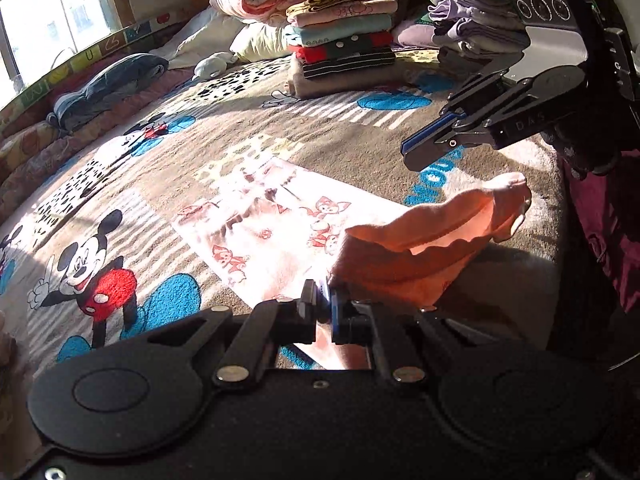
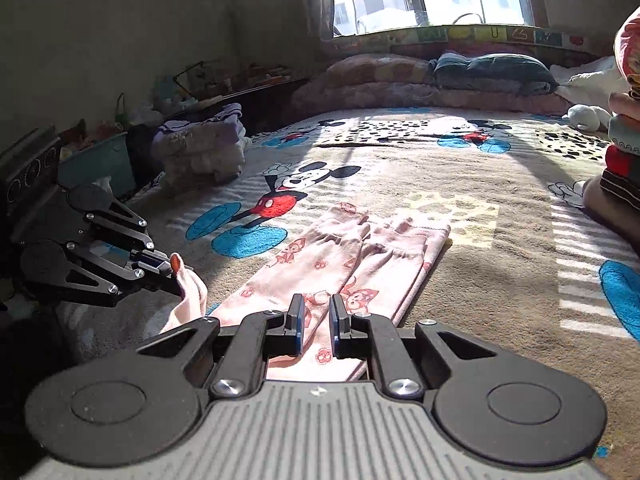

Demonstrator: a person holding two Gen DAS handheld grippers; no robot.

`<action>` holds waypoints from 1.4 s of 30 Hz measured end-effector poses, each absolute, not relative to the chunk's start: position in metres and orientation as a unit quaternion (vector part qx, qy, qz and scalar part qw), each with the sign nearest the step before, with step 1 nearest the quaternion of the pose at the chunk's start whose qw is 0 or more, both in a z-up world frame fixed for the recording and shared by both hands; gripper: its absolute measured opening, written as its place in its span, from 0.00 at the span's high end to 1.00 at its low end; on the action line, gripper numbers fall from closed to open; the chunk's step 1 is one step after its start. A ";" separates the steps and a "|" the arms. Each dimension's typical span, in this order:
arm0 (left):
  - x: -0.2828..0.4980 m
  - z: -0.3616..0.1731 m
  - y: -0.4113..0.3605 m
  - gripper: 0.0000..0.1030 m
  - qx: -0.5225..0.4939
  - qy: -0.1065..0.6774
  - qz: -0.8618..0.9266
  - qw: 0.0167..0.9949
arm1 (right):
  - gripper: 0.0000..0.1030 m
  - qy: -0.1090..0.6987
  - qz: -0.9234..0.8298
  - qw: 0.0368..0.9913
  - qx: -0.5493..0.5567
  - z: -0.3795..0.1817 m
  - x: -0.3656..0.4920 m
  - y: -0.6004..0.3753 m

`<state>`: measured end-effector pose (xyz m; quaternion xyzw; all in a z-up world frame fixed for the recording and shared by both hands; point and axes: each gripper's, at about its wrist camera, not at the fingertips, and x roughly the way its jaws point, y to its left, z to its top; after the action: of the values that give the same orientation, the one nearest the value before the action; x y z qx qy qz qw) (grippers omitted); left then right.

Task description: Fold clothes

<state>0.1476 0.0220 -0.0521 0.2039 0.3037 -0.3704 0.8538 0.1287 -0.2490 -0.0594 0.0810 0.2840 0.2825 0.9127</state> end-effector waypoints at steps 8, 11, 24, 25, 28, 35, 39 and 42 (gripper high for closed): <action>0.189 -0.073 0.044 0.95 0.083 0.346 -0.392 0.848 | 0.26 0.248 0.373 0.867 0.219 -0.083 0.120 -0.299; 0.202 -0.079 0.049 0.95 0.051 0.352 -0.393 0.848 | 0.26 0.268 0.377 0.845 0.269 -0.105 0.124 -0.308; 0.200 -0.103 0.091 0.55 -0.209 0.340 -0.391 0.829 | 0.44 0.292 0.377 0.821 0.315 -0.134 0.135 -0.297; 0.197 -0.101 0.090 0.55 -0.203 0.338 -0.395 0.830 | 0.42 0.292 0.376 0.821 0.316 -0.133 0.133 -0.298; 0.193 -0.101 0.084 0.55 -0.187 0.339 -0.401 0.830 | 0.32 0.292 0.365 0.826 0.315 -0.131 0.124 -0.300; 0.191 -0.109 0.070 0.87 -0.151 0.342 -0.395 0.839 | 0.75 0.291 0.342 0.854 0.264 -0.130 0.108 -0.283; 0.186 -0.096 0.078 0.97 -0.160 0.289 -0.384 0.862 | 0.88 0.240 0.338 0.874 0.253 -0.110 0.109 -0.283; 0.186 -0.086 0.086 0.97 -0.192 0.243 -0.387 0.868 | 0.89 0.213 0.341 0.874 0.274 -0.099 0.122 -0.288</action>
<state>0.1864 0.0856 -0.0859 -0.1916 0.2430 -0.3874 0.8684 0.1219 -0.2882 -0.0991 0.2740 0.2131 0.3405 0.8738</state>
